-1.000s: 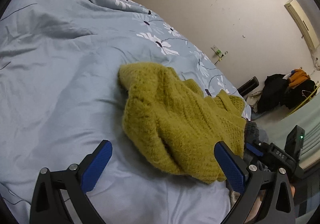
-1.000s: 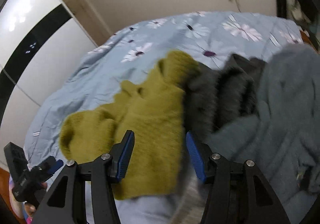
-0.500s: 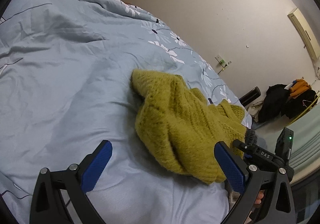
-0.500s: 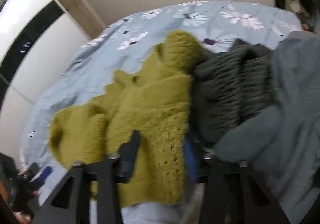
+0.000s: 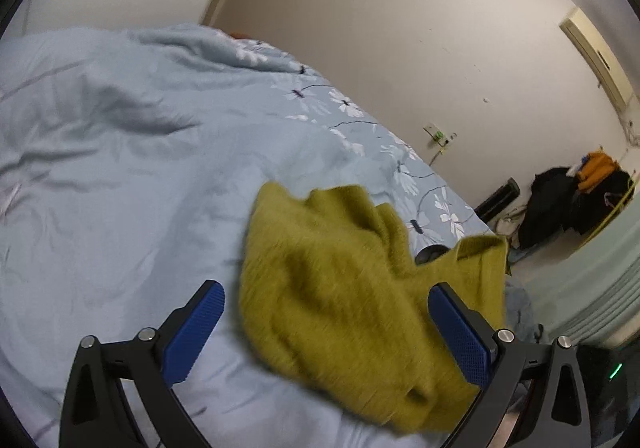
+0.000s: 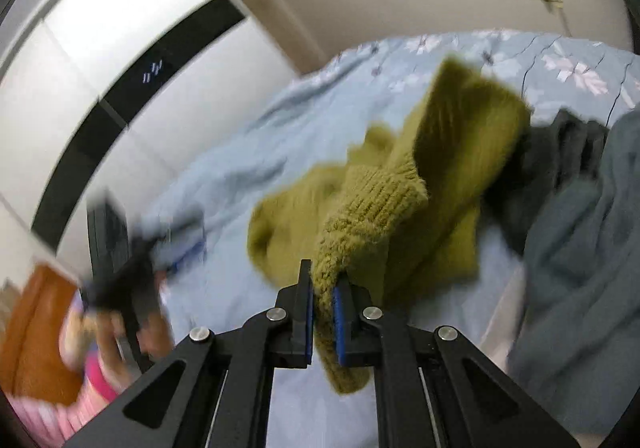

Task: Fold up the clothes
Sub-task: 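Lower the held vest onto the open duvet with the right gripper, then grasp the vest edge with the left gripper while the right gripper holds another edge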

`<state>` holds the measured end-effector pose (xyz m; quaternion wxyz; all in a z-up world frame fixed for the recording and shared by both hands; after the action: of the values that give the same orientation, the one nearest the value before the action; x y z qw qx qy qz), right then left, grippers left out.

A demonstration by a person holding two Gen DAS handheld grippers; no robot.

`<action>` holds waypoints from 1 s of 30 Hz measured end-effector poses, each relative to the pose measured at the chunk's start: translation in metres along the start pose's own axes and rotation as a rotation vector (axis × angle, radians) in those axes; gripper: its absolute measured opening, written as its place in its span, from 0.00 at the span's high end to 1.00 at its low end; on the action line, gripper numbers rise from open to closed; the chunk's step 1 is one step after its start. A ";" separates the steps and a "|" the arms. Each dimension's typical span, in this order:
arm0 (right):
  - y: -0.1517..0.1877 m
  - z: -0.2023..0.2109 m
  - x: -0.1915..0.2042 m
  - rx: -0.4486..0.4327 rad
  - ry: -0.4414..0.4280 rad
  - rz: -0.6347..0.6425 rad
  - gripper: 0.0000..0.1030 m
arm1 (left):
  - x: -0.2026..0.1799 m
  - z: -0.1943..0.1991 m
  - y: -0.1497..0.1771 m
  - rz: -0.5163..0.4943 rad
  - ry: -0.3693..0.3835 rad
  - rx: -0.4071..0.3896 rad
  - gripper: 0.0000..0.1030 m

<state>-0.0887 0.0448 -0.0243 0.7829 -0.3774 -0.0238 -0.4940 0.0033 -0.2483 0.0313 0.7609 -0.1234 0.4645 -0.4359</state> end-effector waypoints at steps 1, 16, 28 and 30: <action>0.011 -0.009 -0.005 0.033 0.030 -0.008 0.92 | -0.009 -0.007 -0.006 -0.022 0.012 0.011 0.00; 0.033 -0.022 -0.034 0.068 -0.006 -0.122 0.92 | -0.128 -0.201 -0.007 -0.218 0.097 0.436 0.01; 0.037 -0.025 -0.026 0.084 -0.016 -0.126 0.92 | -0.131 -0.240 -0.006 -0.207 0.085 0.432 0.59; 0.038 -0.025 -0.025 0.085 -0.014 -0.127 0.92 | -0.129 -0.242 -0.004 -0.202 0.083 0.435 0.72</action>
<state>-0.0796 0.0570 -0.0737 0.7652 -0.3449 -0.0741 -0.5385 -0.2203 -0.0976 -0.0198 0.7023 0.0157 0.3759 -0.6043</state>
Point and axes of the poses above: each gripper's, at about its wrist camera, not at the fingertips, and z roughly against the way its jaws point, x to its left, y to its underside, the point moved 1 cm from there along -z, roughly the way its jaws point, and after that the axes turned 8 degrees about y, right-handed, at the moved point
